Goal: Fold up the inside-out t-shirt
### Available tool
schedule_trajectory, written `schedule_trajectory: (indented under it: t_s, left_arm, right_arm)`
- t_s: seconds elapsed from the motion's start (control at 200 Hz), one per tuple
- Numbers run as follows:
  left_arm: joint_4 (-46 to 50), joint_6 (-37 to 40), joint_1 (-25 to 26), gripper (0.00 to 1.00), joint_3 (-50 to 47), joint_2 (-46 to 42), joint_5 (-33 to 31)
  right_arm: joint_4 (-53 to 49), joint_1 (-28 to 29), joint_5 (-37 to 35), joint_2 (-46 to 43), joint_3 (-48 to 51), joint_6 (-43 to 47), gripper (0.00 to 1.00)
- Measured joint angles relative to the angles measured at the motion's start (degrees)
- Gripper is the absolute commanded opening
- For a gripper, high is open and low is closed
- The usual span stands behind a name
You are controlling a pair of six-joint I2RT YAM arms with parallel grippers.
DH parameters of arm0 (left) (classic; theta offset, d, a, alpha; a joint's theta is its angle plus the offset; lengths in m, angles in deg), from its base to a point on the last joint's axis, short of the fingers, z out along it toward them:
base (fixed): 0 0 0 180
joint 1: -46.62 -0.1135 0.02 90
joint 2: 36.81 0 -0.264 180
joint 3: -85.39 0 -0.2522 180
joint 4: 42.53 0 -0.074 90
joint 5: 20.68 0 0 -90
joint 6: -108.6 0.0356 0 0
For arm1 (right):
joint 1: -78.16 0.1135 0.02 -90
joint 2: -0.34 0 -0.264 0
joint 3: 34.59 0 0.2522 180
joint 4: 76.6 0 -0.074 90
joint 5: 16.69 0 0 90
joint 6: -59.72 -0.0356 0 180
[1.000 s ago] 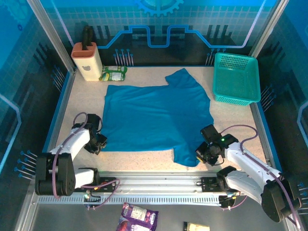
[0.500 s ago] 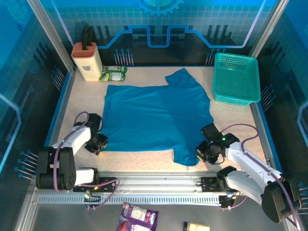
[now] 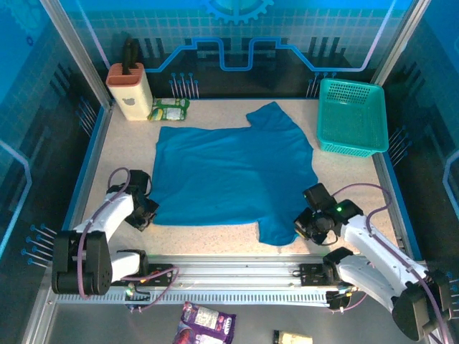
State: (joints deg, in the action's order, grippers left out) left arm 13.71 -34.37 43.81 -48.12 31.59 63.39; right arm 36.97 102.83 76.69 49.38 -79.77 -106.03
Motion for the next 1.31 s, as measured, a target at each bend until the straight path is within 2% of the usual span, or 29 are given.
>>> schedule_trajectory:
  t_s: [0.35,0.64,0.881,1.306]
  left_arm:
    - [7.0,-2.6,0.0,0.05,0.4,-15.2,-0.3]
    - [11.8,-2.6,0.0,0.04,4.3,-17.9,-0.3]
    - [10.8,-1.2,0.0,0.04,9.6,-12.2,-0.3]
    - [2.7,5.0,0.0,0.05,18.2,6.0,-0.2]
  right_arm:
    - [-9.7,0.0,-0.4,-11.1,-3.0,0.9,0.00]
    - [-16.7,0.0,-3.6,-13.9,-12.6,2.8,0.00]
    - [-10.9,-1.2,-6.4,-4.5,-16.2,8.2,0.00]
    - [8.1,-11.3,-6.3,14.8,-24.5,23.5,0.00]
